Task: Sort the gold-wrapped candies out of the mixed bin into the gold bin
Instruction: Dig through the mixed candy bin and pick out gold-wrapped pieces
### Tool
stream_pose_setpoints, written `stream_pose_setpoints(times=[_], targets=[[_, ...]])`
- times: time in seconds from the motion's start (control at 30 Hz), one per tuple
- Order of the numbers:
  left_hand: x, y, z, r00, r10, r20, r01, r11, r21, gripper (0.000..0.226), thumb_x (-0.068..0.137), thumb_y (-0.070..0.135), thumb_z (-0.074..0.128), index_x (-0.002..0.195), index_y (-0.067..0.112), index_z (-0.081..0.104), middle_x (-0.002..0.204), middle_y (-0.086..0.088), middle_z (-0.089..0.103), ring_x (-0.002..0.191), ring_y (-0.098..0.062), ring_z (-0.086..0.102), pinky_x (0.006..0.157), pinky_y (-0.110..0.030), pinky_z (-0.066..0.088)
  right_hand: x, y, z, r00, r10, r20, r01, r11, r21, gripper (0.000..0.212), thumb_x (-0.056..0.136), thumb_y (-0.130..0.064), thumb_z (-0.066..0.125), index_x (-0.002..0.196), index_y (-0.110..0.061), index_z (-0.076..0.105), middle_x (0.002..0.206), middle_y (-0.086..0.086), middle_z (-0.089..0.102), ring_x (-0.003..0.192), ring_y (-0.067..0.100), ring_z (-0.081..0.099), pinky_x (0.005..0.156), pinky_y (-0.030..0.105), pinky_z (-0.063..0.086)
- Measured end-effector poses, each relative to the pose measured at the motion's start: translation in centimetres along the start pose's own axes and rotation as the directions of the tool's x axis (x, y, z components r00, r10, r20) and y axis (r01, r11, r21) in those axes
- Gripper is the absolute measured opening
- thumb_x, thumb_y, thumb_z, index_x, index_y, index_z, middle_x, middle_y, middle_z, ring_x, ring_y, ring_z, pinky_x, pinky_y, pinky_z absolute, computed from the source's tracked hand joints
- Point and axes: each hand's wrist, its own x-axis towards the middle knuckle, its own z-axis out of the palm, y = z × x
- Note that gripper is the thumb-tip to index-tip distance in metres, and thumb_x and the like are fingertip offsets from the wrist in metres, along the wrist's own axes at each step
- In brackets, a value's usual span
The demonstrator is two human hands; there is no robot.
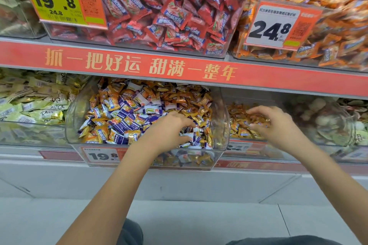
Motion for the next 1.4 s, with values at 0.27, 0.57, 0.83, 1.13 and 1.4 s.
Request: stream_pose_setpoints(times=[0.27,0.57,0.83,1.13,1.4], targets=[[0.3,-0.5,0.1,1.0,0.0,0.005,0.0,0.999,0.053,0.025,0.087,0.03,0.066,0.112,0.027,0.067,0.116,0.005,0.057,0.115,-0.017,0.041,0.095,-0.041,0.039,2.5,-11.1,2.2,0.866,-0.361,0.346,0.377,0.926,0.022,0.06,0.083,-0.013,0.071,0.136,-0.018,0.043,0.128,0.002,0.053,0.114,0.016,0.053,0.093,0.027,0.047],[-0.7,-1.1,-0.4,1.0,0.003,-0.028,-0.002,1.0,0.026,0.022,0.089,0.031,0.063,0.11,0.024,0.068,0.108,0.003,0.057,0.111,-0.015,0.042,0.092,-0.035,0.04,8.3,-12.0,7.2,0.911,-0.177,0.373,0.19,0.982,0.003,0.092,0.079,-0.024,0.076,0.15,-0.025,0.018,0.146,0.009,0.04,0.123,0.028,0.049,0.093,0.033,0.045],[-1.9,-1.2,-0.7,0.991,0.005,-0.137,-0.002,1.0,0.023,0.021,0.093,0.031,0.056,0.1,0.017,0.071,0.106,0.003,0.063,0.109,-0.014,0.045,0.089,-0.039,0.046,8.5,-12.5,8.0,0.902,-0.218,0.373,0.163,0.971,0.174,0.081,0.088,-0.036,0.066,0.151,-0.019,0.018,0.154,0.006,0.029,0.134,0.026,0.038,0.096,0.03,0.04],[-2.4,-2.7,-1.7,0.941,-0.043,-0.336,0.021,0.997,-0.07,0.016,0.091,0.028,0.06,0.09,0.018,0.072,0.087,0.006,0.061,0.092,-0.012,0.046,0.083,-0.036,0.046,7.3,-13.2,8.1,0.955,-0.121,0.27,-0.047,0.84,0.541,0.035,0.092,-0.036,0.06,0.122,-0.019,0.058,0.125,-0.001,0.055,0.109,0.018,0.054,0.084,0.031,0.046],[-2.6,-1.8,-2.7,0.845,-0.179,-0.504,0.031,0.957,-0.289,0.014,0.086,0.025,0.068,0.094,0.021,0.056,0.086,0.016,0.051,0.082,-0.005,0.05,0.072,-0.014,0.041,5.0,-12.2,4.0,0.833,-0.088,0.546,-0.533,0.131,0.836,0.015,0.092,-0.023,0.06,0.106,-0.017,0.056,0.095,0.006,0.049,0.062,0.015,0.039,0.044,0.017,0.029]])
